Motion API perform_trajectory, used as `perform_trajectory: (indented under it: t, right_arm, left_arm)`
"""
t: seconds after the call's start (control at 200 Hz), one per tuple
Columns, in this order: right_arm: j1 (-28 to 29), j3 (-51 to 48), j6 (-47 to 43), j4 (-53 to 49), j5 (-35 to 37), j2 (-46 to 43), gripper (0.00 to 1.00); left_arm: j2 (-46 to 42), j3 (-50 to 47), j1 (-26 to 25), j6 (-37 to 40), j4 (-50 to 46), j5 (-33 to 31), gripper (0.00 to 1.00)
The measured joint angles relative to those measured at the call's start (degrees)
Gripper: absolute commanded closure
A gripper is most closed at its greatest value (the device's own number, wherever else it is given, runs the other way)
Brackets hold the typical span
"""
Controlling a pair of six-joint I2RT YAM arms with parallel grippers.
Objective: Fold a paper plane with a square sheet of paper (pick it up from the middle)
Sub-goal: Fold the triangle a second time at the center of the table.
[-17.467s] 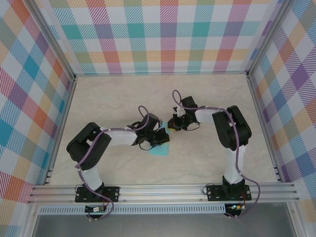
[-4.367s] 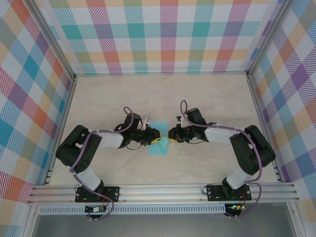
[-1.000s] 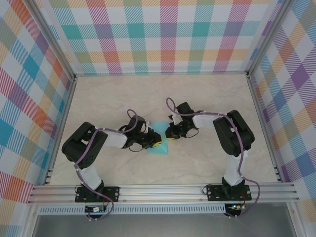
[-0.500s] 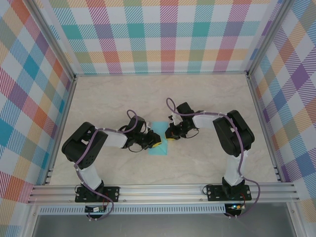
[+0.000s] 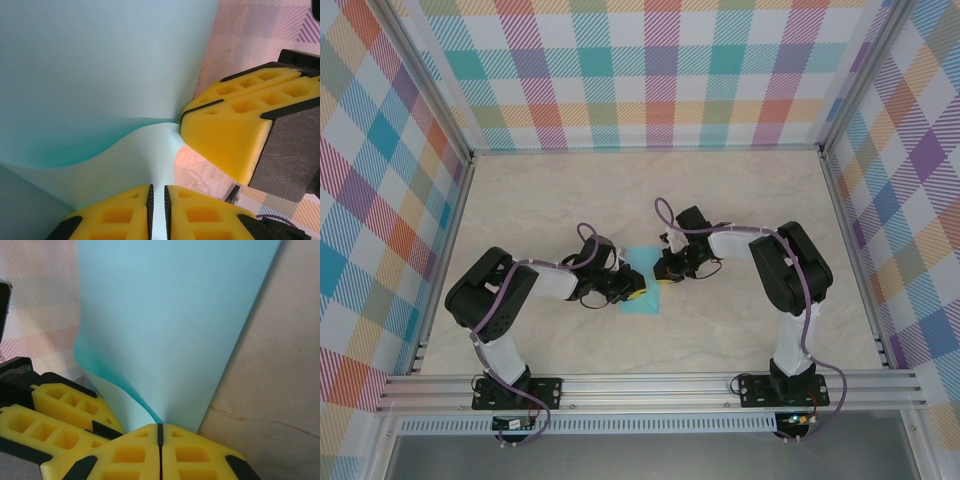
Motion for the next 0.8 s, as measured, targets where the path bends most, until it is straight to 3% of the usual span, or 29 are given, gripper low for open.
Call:
perform_trajectory:
  t: [0.8]
  right_arm:
    - [0.0, 0.59, -0.04, -0.39, 0.46, 0.31, 0.94]
  left_arm:
    - [0.02, 0.98, 0.0, 0.0, 0.96, 0.02, 0.84]
